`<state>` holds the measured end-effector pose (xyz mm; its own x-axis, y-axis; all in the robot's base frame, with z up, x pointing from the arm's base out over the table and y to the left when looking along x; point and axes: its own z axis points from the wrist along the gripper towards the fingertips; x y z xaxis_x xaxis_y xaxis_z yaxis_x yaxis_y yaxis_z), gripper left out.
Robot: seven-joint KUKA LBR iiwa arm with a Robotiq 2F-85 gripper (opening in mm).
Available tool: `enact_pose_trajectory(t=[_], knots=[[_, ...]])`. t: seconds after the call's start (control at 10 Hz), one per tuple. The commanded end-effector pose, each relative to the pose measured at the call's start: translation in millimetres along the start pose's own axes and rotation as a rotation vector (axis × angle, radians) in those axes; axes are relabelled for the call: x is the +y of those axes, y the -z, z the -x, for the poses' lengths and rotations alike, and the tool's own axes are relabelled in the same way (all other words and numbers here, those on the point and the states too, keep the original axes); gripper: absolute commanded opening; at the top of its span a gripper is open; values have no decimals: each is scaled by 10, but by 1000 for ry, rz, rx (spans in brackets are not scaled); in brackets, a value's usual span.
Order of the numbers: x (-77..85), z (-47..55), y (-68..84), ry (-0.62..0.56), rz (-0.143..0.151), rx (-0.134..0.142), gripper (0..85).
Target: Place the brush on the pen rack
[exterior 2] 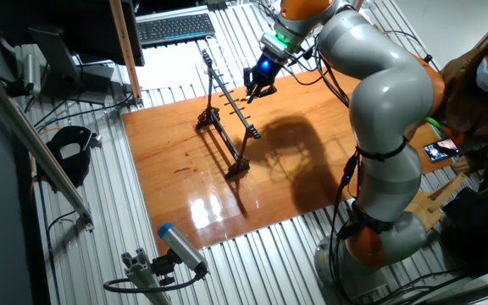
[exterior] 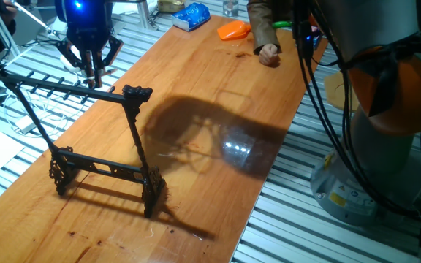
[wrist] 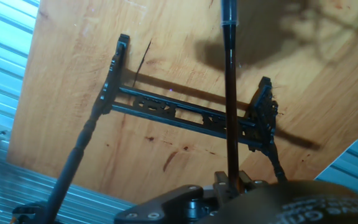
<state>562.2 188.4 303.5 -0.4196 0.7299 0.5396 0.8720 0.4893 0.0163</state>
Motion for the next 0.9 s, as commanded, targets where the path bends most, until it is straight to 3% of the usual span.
enact_pose_trajectory(t=[0.0,0.6,0.8], knots=[[8,11,28,-2,-2,9,0],[33,47,87,-9,0,23,0],[36,47,60,-29,25,27,0]])
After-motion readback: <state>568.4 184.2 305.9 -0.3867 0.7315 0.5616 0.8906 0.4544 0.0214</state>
